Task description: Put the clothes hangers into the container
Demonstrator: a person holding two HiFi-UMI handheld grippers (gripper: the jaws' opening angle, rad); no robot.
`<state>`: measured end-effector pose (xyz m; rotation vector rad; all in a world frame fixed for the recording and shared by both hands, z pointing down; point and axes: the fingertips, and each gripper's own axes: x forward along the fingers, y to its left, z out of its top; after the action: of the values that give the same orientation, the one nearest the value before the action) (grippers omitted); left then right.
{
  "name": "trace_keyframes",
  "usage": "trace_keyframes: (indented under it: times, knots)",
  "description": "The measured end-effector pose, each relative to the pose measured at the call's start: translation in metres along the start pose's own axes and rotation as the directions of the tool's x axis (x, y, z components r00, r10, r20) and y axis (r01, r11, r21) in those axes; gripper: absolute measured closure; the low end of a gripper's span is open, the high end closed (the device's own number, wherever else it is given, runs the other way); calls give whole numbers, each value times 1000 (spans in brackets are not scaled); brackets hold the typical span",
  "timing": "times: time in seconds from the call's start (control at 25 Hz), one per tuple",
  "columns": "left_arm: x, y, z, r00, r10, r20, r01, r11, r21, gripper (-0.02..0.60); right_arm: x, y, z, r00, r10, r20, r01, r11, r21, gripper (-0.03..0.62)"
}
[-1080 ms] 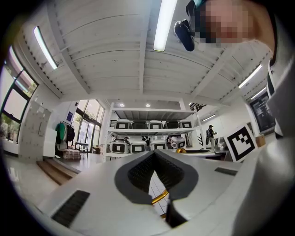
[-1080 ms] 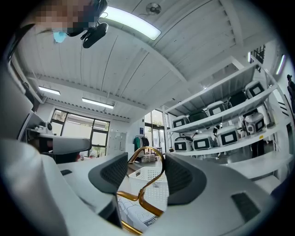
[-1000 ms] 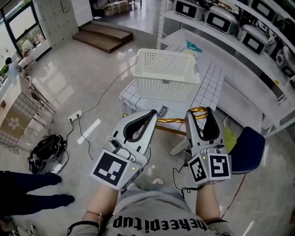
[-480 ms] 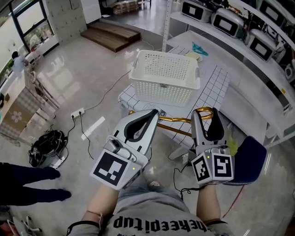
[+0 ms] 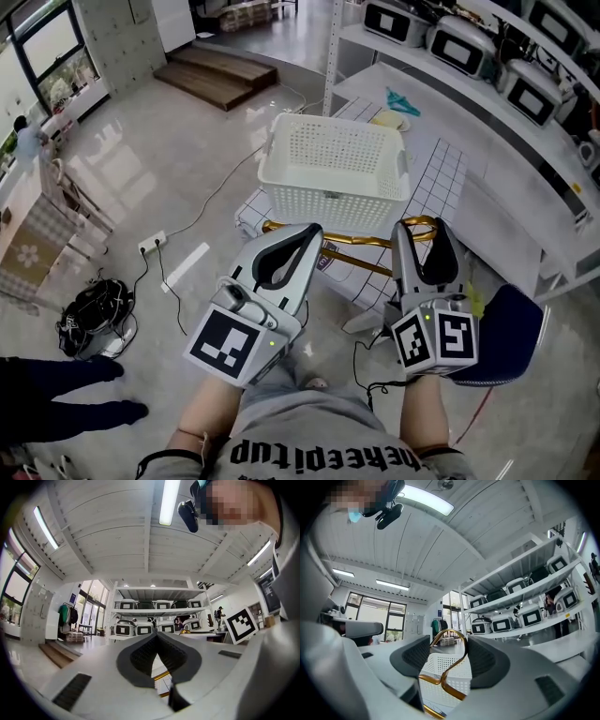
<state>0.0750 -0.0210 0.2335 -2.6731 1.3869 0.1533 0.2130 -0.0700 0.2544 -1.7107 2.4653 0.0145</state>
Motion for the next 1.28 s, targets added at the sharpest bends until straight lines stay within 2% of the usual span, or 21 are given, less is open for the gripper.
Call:
trace_keyframes:
  times: [0.08, 0.28, 0.48, 0.8, 0.96, 1.04, 1.16, 1.28]
  knots:
    - [5, 12, -5, 1000, -4, -26, 3, 1000, -10, 561, 12, 2, 1, 1000, -10, 3, 10, 1000, -3, 332]
    - [18, 44, -5, 1000, -29, -5, 29, 1000, -4, 561, 42, 7, 4, 999, -39, 13, 40, 999, -17, 332]
    - [26, 73, -11, 998, -62, -23, 61, 998, -26, 561, 69, 15, 8, 997, -69, 23, 70, 997, -33, 333]
    - [35, 115, -16, 994, -107, -1, 107, 993, -50, 561, 104, 30, 14, 992, -117, 41, 119, 991, -62, 332]
    - [36, 131, -23, 990, -135, -34, 132, 988, -75, 561, 118, 37, 17, 989, -142, 51, 145, 987, -75, 332]
    - [37, 140, -23, 990, -142, -18, 141, 987, -71, 561, 126, 40, 18, 987, -153, 57, 158, 984, -78, 332]
    - [38, 153, -26, 987, -156, -33, 153, 985, -78, 561, 135, 44, 19, 983, -171, 64, 176, 981, -82, 332]
    - [38, 166, -23, 986, -169, 3, 169, 984, -59, 561, 143, 50, 20, 980, -187, 73, 194, 977, -88, 332]
